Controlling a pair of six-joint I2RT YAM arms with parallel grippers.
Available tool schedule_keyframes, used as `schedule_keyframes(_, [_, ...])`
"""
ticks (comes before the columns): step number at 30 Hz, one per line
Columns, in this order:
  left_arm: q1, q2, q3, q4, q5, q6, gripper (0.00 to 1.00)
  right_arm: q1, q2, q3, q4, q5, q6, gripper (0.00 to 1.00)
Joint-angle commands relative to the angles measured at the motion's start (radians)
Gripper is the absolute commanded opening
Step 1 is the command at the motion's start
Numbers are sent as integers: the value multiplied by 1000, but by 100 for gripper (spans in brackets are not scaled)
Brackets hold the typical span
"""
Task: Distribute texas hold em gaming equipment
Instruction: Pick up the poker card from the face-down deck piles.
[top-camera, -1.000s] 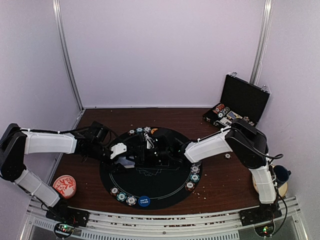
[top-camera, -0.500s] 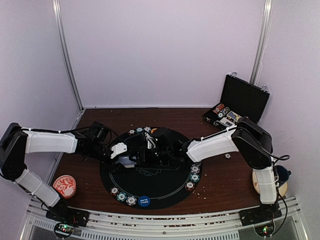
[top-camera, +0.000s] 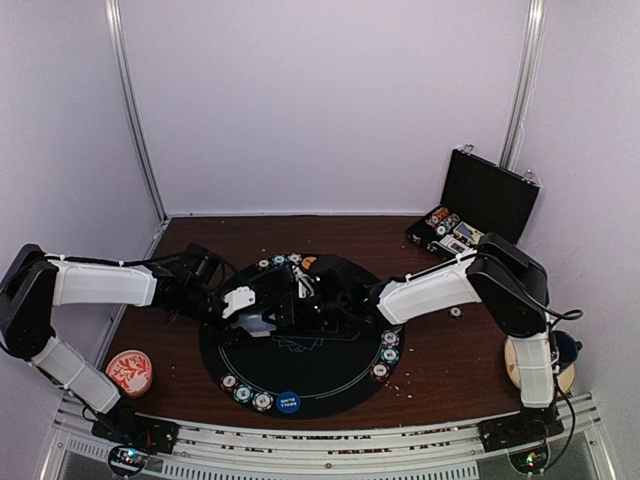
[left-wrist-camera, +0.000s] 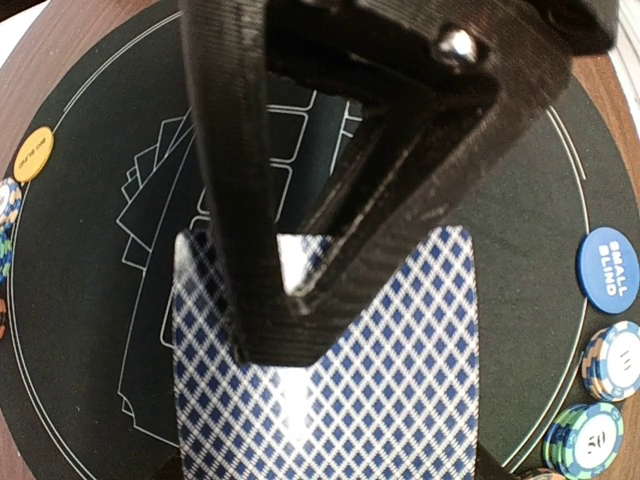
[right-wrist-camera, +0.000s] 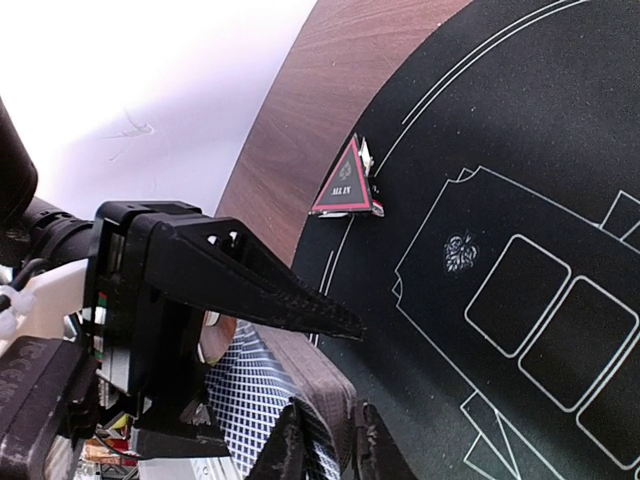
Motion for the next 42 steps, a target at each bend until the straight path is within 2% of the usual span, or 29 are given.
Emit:
schedule_keyframes(1, [1,0,30,30,23,13,8,-12,-55,-30,-23,4,-15,13])
schedule_keyframes(5, [1,0,29,30,23,12,8,-13,-59,-34,-20,-8,-13,11])
schedule_keyframes(8, [2,1,30,29,23,12,8,-13,-64,-45,-4,-19,-9,3])
schedule_keyframes(10, [2,2,30,28,24,12,9,-14,-69,-48,2,-31,-5,3])
schedule_keyframes(11, [1,3,30,29,23,12,9,-15,-72,-50,5,-34,-3,5])
schedule_keyframes(13, [1,5,31,28,24,13,9,-16,-78,-54,8,-39,-1,18])
schedule_keyframes(15, [1,6,32,28,24,12,9,-18,-80,-57,10,-37,-2,25])
schedule_keyframes(20, [2,6,32,25,26,14,9,-23,-80,-58,13,-37,2,27])
schedule_keyframes(23, [2,8,33,25,26,14,9,-23,-80,-60,21,-42,4,25])
schedule_keyframes(32, [2,15,35,25,23,14,9,-22,-86,-74,67,-84,21,1])
schedule_keyframes(36, [2,18,35,24,20,14,9,-26,-105,-105,95,-90,34,0])
schedule_keyframes(42, [2,25,38,21,17,14,9,-50,-206,-244,163,-34,59,0])
